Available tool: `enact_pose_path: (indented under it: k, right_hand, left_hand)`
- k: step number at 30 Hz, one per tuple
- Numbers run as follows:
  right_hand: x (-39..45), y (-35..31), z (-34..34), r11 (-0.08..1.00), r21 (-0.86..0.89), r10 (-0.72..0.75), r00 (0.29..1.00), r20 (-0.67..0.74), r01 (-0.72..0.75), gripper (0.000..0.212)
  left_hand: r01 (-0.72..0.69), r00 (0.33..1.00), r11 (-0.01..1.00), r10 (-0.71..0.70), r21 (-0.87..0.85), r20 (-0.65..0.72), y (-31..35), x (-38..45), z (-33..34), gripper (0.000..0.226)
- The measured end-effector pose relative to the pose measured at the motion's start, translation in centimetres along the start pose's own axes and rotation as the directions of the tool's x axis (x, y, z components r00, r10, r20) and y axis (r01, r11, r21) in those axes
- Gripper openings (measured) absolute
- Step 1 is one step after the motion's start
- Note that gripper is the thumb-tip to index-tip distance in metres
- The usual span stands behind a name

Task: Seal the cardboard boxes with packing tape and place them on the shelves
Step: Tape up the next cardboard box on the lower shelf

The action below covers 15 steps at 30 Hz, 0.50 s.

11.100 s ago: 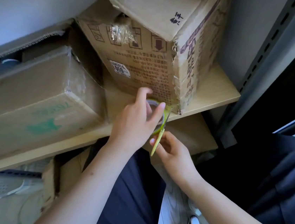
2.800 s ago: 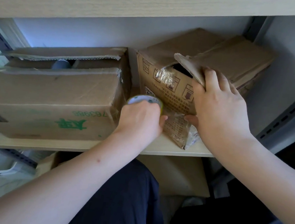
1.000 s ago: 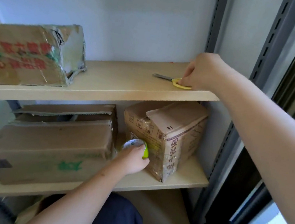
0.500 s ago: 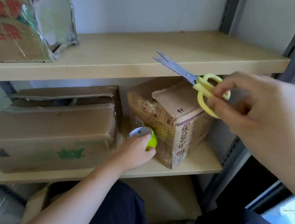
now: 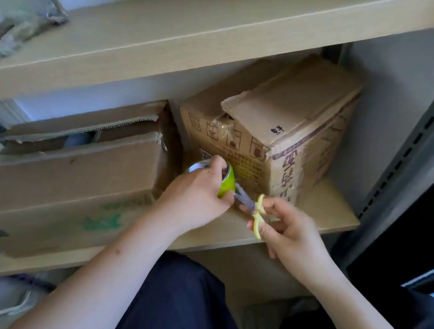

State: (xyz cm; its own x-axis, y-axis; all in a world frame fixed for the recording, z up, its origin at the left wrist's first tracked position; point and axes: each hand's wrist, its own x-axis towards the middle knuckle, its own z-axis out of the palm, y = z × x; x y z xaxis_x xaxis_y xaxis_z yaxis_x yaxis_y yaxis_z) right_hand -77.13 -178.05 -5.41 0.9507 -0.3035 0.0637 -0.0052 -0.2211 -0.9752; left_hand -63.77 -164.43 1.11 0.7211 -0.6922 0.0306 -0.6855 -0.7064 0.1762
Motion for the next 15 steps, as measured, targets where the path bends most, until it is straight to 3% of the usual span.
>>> enact_pose_path:
  k: [2,4,6,7,11,15]
  right_hand:
    - [1.7,-0.3,0.4,0.997,0.015,-0.081,0.996,-0.036,0.082,0.012]
    - [3.1,-0.1,1.0,0.958,-0.238,-0.180,0.982,-0.055,0.162,0.019]
    - [3.6,0.3,2.0,0.859,-0.492,-0.238,0.961,-0.138,0.142,0.035]
    - [3.5,0.5,2.4,0.854,-0.507,-0.247,0.947,-0.203,0.114,0.036]
    - [3.7,1.4,3.5,0.945,-0.300,-0.229,0.915,-0.332,0.128,0.028]
    - [3.8,1.4,3.4,0.953,-0.271,-0.229,0.906,-0.355,0.134,0.024]
  left_hand:
    - [-0.007,1.000,1.000,0.007,0.023,-0.009,-0.1,0.2,0.1,0.037]
    - [-0.006,1.000,0.999,0.006,0.031,0.002,-0.3,0.5,0.1,0.043]
    - [-0.008,1.000,1.000,0.008,0.029,0.003,-0.4,0.5,0.0,0.046]
    - [-0.005,1.000,0.999,0.005,0.040,0.000,-0.3,0.5,0.0,0.046]
    - [0.041,0.997,0.985,-0.029,0.165,-0.074,0.2,0.0,0.8,0.044]
    - [0.215,0.970,0.972,-0.202,0.091,-0.137,-0.2,-0.4,0.9,0.038]
